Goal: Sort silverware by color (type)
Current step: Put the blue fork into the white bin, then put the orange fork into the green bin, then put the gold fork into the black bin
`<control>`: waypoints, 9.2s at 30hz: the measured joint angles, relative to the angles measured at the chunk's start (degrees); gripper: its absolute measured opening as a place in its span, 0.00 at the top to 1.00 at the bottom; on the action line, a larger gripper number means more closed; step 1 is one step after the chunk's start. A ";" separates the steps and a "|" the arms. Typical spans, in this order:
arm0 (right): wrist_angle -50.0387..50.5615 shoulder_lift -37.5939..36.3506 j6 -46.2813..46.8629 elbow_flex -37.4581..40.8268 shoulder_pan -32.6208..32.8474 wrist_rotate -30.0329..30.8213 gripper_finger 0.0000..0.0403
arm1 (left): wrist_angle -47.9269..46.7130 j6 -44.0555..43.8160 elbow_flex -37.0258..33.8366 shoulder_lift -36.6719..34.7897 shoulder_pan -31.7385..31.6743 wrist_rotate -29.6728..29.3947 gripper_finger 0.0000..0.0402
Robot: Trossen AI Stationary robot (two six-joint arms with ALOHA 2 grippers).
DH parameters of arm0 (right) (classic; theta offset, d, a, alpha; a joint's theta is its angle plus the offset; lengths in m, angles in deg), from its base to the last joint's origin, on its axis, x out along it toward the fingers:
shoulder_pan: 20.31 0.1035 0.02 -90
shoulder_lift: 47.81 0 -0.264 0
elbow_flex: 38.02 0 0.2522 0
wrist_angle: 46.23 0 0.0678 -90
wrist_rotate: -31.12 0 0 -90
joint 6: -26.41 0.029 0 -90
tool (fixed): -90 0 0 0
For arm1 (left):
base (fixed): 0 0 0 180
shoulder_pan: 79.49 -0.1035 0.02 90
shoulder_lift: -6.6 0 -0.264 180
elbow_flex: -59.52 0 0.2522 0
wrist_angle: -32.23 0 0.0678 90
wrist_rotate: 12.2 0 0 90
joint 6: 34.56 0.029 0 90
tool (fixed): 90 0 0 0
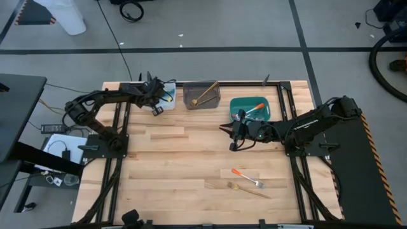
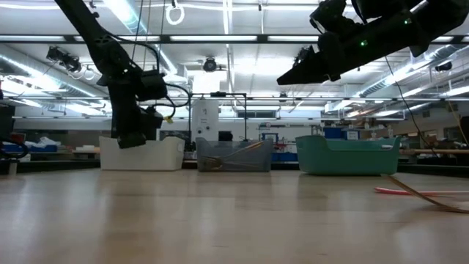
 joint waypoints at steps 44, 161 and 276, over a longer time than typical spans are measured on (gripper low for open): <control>8.64 -0.42 20.58 0.00 0.17 -9.66 0.85 | 5.46 -15.19 -0.02 -23.66 25.23 4.40 0.61; 85.70 5.96 43.39 -21.59 18.13 -3.26 0.97 | 11.73 -28.47 0.02 -21.94 57.92 -2.56 0.61; 67.79 1.73 -29.95 -16.28 -23.85 -3.94 0.72 | 6.54 -25.73 0.00 -21.95 57.96 -2.23 0.61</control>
